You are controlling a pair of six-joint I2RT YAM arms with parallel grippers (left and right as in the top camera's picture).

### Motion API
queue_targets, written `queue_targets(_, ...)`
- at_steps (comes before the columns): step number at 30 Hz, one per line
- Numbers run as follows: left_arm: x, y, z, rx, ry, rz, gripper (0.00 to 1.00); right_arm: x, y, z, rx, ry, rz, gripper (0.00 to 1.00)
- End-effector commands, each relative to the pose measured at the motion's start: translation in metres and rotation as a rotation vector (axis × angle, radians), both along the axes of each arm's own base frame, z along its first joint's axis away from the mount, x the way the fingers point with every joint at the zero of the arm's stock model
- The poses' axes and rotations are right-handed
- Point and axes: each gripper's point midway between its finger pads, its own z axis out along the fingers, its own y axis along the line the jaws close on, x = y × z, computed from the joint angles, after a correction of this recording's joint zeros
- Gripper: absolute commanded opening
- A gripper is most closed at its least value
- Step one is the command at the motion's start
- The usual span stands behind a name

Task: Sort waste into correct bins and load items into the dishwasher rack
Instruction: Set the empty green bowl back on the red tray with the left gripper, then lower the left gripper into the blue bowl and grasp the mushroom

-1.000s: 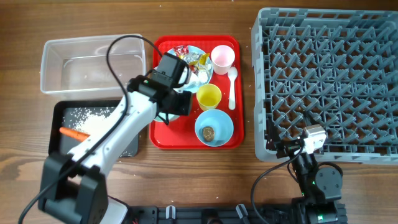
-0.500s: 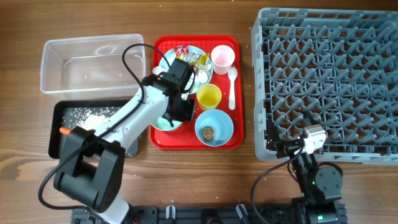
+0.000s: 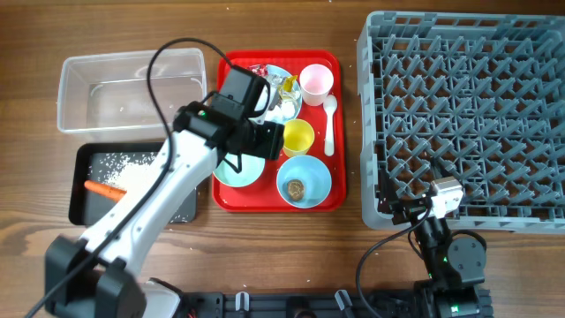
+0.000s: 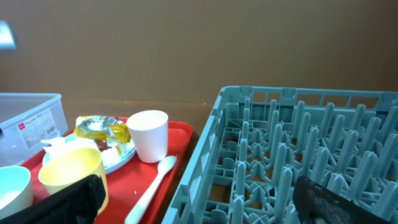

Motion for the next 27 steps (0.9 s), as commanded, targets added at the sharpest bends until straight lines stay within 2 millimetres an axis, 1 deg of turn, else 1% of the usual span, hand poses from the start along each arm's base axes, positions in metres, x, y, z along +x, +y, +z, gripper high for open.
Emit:
queue_targets(1, -0.029, -0.043, 0.028, -0.231, -0.004, -0.325, 0.81, 0.000, -0.002, 0.001, -0.012, -0.007, -0.009, 1.00)
queue_targets(2, -0.035, -0.051, 0.033, -0.277, -0.003, -0.380, 0.93, 0.000, -0.001, 0.001, -0.011, -0.007, -0.009, 1.00)
queue_targets(3, -0.036, -0.055, 0.036, -0.305, -0.003, -0.394, 1.00, 0.000, -0.002, 0.001, -0.011, -0.007, -0.009, 1.00)
queue_targets(6, -0.038, -0.068, 0.050, -0.399, -0.024, -0.441, 1.00, 0.000, -0.002, 0.001, -0.012, -0.007, -0.009, 1.00)
queue_targets(8, -0.035, -0.075, 0.059, -0.442, -0.057, -0.466, 1.00, 0.000, -0.002, 0.001, -0.012, -0.007, -0.009, 1.00)
queue_targets(9, -0.033, -0.076, 0.060, -0.446, -0.072, -0.468, 0.93, 0.000, -0.002, 0.001, -0.012, -0.007, -0.009, 1.00)
queue_targets(10, -0.030, -0.079, 0.063, -0.452, -0.089, -0.469, 0.78, 0.000, -0.002, 0.001, -0.012, -0.007, -0.009, 1.00)
queue_targets(11, -0.029, -0.082, 0.065, -0.457, -0.106, -0.479, 0.55, 0.000, -0.002, 0.001, -0.011, -0.007, -0.009, 1.00)
queue_targets(12, -0.030, -0.086, 0.065, -0.449, -0.116, -0.488, 0.57, 0.000, -0.002, 0.001, -0.012, -0.007, -0.009, 1.00)
queue_targets(13, -0.029, -0.087, 0.059, -0.401, -0.116, -0.455, 0.61, 0.000, -0.002, 0.001, -0.011, -0.007, -0.009, 1.00)
queue_targets(15, -0.024, -0.085, 0.045, -0.282, -0.128, -0.379, 0.62, 0.000, -0.002, 0.001, -0.012, -0.007, -0.009, 1.00)
queue_targets(16, -0.027, -0.088, 0.037, -0.202, -0.148, -0.374, 0.63, 0.000, -0.002, 0.001, -0.012, -0.007, -0.009, 1.00)
queue_targets(17, -0.030, -0.092, 0.032, -0.158, -0.156, -0.359, 0.63, 0.000, -0.002, 0.001, -0.011, -0.007, -0.009, 1.00)
queue_targets(21, -0.043, -0.104, 0.012, -0.034, -0.155, -0.308, 0.62, 0.000, -0.002, 0.001, -0.012, -0.007, -0.009, 1.00)
queue_targets(24, -0.051, -0.103, -0.015, 0.034, -0.073, -0.247, 0.60, 0.000, -0.002, 0.001, -0.012, -0.007, -0.009, 1.00)
queue_targets(27, -0.056, -0.095, -0.042, 0.091, 0.014, -0.222, 0.59, 0.000, -0.002, 0.001, -0.012, -0.007, -0.009, 1.00)
